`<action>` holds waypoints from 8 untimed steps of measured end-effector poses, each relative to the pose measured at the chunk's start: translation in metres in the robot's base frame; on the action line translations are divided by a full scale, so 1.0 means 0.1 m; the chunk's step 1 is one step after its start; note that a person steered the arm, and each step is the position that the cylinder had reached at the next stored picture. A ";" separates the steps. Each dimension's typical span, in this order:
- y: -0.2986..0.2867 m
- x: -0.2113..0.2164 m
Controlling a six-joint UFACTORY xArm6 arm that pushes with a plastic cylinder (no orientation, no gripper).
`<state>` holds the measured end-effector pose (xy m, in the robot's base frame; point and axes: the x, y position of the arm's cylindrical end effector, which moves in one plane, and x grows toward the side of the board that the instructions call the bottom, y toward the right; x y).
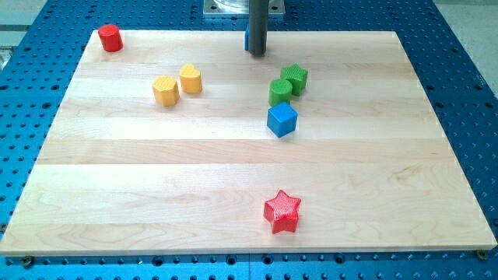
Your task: Move the green circle parallel to the right of the yellow heart
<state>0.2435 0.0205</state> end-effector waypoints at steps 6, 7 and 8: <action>0.97 1.61; 0.26 1.56; -0.06 1.47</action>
<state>0.3903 0.0146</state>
